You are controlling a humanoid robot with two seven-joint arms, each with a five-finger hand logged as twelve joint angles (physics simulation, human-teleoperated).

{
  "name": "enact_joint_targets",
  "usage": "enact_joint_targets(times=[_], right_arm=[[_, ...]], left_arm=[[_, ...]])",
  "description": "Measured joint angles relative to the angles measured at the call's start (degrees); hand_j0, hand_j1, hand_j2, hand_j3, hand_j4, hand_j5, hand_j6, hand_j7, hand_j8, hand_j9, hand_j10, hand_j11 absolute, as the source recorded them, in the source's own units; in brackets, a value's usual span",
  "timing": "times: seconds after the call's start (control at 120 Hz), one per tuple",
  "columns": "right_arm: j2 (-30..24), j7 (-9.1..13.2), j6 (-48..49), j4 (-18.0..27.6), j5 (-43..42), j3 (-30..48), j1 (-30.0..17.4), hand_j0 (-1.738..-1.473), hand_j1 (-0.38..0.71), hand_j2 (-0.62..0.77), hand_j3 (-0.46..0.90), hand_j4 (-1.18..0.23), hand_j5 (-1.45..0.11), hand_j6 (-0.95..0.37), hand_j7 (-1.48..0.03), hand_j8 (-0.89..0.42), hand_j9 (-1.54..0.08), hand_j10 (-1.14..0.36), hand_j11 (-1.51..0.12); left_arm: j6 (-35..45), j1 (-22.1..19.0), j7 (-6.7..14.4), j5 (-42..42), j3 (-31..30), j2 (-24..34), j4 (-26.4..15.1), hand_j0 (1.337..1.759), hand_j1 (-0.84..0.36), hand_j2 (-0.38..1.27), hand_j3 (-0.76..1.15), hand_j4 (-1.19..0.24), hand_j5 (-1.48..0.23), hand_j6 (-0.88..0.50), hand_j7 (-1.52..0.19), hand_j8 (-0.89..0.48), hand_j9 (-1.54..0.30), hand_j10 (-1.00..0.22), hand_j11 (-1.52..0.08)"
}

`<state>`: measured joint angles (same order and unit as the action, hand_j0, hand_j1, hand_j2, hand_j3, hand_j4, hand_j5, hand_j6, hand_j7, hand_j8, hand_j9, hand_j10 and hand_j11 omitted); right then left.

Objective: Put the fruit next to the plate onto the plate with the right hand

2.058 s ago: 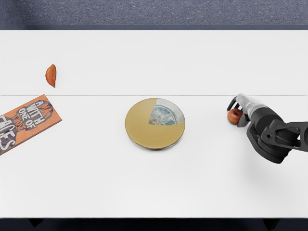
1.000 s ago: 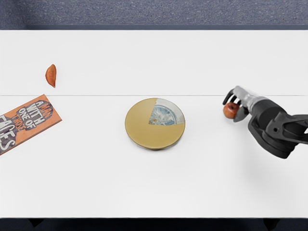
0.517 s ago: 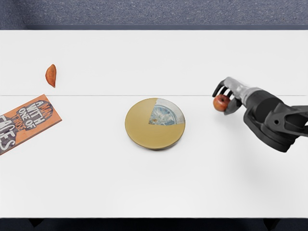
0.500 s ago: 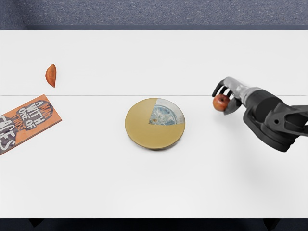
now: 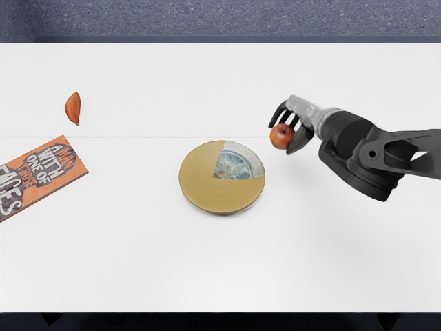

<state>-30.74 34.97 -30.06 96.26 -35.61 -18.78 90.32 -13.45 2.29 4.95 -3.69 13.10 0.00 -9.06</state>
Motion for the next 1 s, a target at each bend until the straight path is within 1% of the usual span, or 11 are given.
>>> enact_joint_targets(times=[0.175, 0.567, 1.0], right_arm=[[3.4, 0.0, 0.0, -1.0, 1.9, 0.0, 2.0, -1.658, 0.26, 0.13, 0.0, -0.58, -0.79, -0.46, -0.77, -0.52, -0.79, -0.58, -0.79], [11.2, 0.0, -0.1, -5.3, 3.4, 0.1, 3.0, -1.658, 0.27, 0.14, 0.0, -0.59, -0.8, -0.46, -0.78, -0.52, -0.8, -0.59, -0.8], [16.5, 0.0, -0.5, -7.4, 4.3, 0.1, 2.8, -1.657, 0.27, 0.14, 0.0, -0.6, -0.8, -0.46, -0.79, -0.51, -0.8, -0.6, -0.8]], left_arm=[[0.0, 0.0, 0.0, 0.0, 0.0, 0.0, 0.0, 1.658, 0.35, 0.0, 0.0, 0.0, 0.0, 0.0, 0.0, 0.0, 0.0, 0.0, 0.0], [0.0, 0.0, 0.0, 0.0, 0.0, 0.0, 0.1, 1.658, 0.35, 0.0, 0.0, 0.0, 0.0, 0.0, 0.0, 0.0, 0.0, 0.0, 0.0], [0.0, 0.0, 0.0, 0.1, 0.0, 0.0, 0.1, 1.658, 0.35, 0.0, 0.0, 0.0, 0.0, 0.0, 0.0, 0.0, 0.0, 0.0, 0.0]])
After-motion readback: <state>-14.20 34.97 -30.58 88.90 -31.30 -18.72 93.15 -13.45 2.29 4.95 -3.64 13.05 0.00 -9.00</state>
